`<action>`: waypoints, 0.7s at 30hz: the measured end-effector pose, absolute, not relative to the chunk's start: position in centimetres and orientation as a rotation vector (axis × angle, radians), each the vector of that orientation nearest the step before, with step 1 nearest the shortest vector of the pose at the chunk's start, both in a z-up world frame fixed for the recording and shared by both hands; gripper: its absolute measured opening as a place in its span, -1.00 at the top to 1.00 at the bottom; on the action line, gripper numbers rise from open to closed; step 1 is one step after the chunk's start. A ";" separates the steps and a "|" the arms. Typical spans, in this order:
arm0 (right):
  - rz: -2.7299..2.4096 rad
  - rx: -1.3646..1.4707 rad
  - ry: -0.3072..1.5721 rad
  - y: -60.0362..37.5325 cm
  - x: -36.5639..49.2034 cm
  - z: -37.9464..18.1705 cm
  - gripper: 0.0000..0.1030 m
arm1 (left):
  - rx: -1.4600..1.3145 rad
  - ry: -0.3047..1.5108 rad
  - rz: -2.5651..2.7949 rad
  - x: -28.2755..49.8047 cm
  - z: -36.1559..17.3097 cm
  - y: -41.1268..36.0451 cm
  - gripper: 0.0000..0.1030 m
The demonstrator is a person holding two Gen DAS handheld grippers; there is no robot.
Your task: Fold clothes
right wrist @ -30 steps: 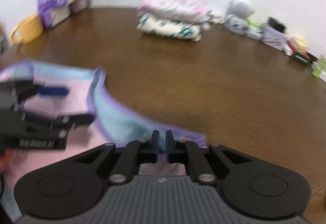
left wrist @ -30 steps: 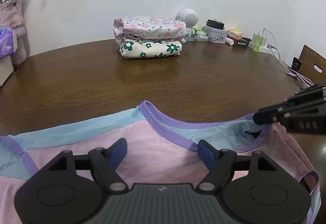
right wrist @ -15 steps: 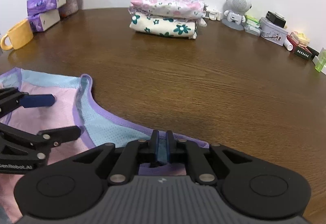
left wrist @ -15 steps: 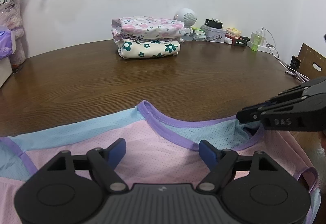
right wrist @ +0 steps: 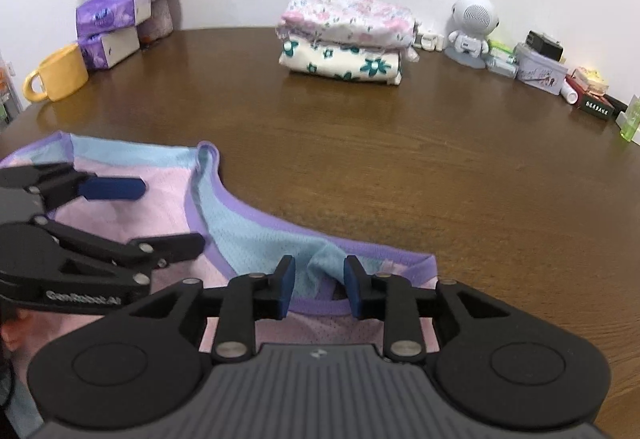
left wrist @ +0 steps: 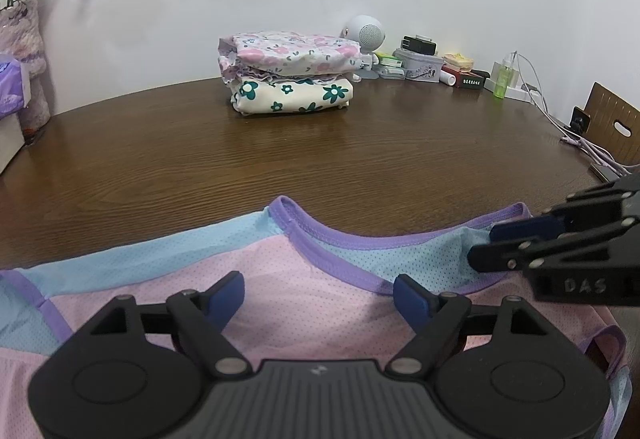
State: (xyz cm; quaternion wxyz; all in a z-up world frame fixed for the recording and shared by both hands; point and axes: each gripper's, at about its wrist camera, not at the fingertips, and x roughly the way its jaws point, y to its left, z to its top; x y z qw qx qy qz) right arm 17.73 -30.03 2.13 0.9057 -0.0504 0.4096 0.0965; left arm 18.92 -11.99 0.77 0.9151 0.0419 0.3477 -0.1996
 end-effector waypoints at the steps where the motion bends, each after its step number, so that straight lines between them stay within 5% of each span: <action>1: 0.199 -0.109 0.851 -30.0 17.8 1.9 0.56 | 0.086 0.716 -0.411 18.9 0.8 -12.0 -0.58; 7: 0.188 -0.175 0.876 -29.8 17.3 1.7 0.77 | 0.091 0.714 -0.412 18.9 0.7 -12.0 -0.60; 21: 0.148 0.021 0.779 -32.0 14.9 3.7 0.56 | 0.044 0.741 -0.404 19.2 1.2 -11.0 -0.60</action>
